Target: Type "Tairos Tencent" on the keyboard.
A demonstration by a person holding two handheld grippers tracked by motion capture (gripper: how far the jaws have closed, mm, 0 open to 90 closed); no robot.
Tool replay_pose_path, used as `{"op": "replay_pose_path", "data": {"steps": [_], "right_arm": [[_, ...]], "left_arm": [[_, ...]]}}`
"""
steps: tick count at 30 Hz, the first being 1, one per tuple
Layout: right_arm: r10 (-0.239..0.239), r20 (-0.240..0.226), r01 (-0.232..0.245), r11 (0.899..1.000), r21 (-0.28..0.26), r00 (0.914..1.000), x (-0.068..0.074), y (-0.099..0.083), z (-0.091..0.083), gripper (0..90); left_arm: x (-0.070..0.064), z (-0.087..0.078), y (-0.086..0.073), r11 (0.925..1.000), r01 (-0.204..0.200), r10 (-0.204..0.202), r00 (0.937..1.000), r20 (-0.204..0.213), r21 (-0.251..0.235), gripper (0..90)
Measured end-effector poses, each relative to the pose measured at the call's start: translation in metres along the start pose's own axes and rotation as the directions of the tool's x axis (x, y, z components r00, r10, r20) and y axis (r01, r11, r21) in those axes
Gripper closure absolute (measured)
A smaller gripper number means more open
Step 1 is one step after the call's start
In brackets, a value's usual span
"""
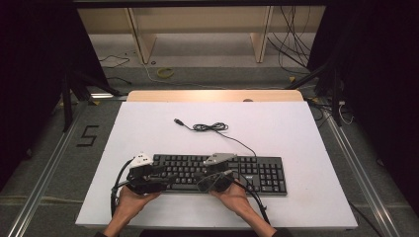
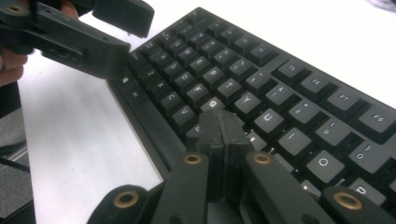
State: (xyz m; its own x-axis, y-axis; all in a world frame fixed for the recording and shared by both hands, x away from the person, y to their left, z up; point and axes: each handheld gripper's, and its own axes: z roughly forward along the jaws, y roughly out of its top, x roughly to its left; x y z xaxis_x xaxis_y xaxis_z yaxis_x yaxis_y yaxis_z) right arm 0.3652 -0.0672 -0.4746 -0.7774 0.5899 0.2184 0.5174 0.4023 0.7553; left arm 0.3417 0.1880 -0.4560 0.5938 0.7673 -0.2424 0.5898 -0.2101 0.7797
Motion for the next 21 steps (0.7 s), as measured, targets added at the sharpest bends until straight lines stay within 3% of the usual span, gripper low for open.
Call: {"op": "replay_pose_path", "data": {"steps": [21], "right_arm": [[-0.001,0.014,0.001,0.999,0.033,0.9999,-0.0001,-0.0014,0.0089,90.0]], "left_arm": [[0.0001,-0.0068,-0.006,0.9994,0.001,-0.001,1.0,0.003,-0.035,29.5]]}}
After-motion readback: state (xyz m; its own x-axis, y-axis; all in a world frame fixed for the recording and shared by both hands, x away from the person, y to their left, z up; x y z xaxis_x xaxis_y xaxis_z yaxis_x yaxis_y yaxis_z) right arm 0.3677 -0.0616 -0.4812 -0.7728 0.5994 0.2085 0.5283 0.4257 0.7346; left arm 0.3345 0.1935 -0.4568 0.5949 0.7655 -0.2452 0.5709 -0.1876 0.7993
